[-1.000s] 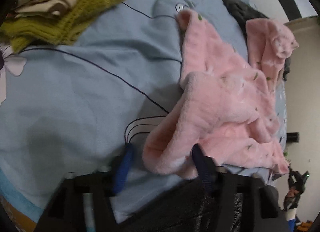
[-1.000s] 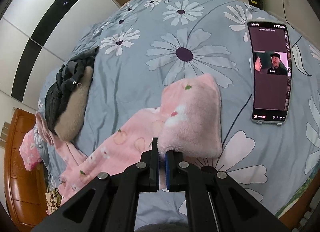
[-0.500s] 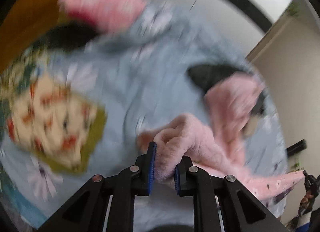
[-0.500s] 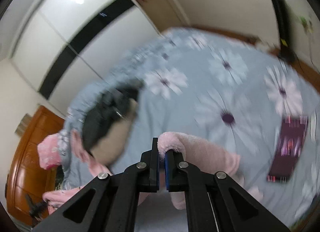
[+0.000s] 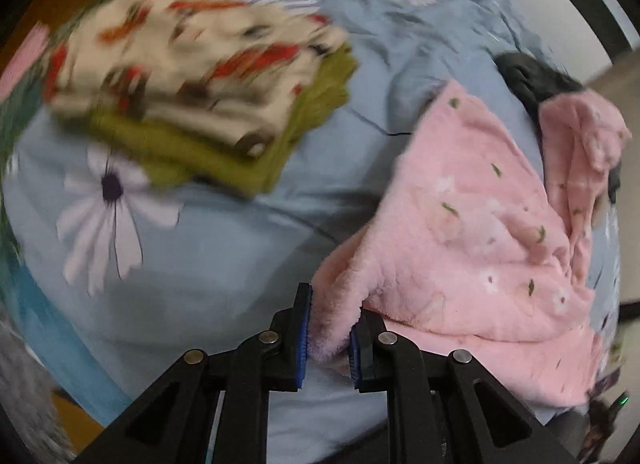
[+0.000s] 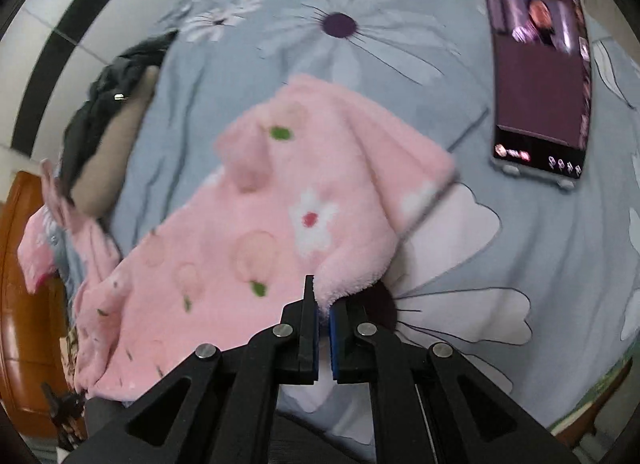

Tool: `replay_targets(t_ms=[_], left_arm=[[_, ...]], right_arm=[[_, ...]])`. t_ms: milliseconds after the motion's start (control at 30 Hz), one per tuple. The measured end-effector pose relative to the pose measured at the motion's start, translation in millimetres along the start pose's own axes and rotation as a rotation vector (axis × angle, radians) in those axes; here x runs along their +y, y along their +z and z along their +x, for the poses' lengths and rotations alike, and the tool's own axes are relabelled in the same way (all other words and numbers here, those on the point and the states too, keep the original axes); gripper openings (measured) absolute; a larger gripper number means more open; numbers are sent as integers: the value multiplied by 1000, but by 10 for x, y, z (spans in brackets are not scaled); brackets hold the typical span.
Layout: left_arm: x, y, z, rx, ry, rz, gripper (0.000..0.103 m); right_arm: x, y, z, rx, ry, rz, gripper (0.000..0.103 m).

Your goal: Fold clothes

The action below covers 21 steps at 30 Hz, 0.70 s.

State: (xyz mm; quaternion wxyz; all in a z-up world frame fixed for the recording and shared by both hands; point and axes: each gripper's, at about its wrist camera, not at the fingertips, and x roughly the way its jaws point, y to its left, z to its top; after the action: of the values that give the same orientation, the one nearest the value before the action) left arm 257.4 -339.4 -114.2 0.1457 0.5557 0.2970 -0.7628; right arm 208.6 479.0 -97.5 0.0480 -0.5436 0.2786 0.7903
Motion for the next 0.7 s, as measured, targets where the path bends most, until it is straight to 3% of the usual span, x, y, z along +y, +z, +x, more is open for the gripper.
replay_targets(t_ms=[100,267,367,500,600,700], left_arm=[[5,17,-11,-11,-9,-5,17],[-47,-31,-47,6,-4,49,27],[-41,-62,-140,-16,-10,63,40],[-72,49,-353,-77,-17,71,56],[-271,271,-371,-122,-19,106,62],[-559,539,-146,-120,-49,124,63]], right_arm=[[74,24,-14,3,-28,-17,4],[341,52,-112,10,-98,-123,11],[517,105,-269,-12,-172,-184,22],[757,268,-438,-64,-243,-255,23],[1224,451,-384,-83,-203,-325,29],[2005,638,-134,-86,-106,-428,35]])
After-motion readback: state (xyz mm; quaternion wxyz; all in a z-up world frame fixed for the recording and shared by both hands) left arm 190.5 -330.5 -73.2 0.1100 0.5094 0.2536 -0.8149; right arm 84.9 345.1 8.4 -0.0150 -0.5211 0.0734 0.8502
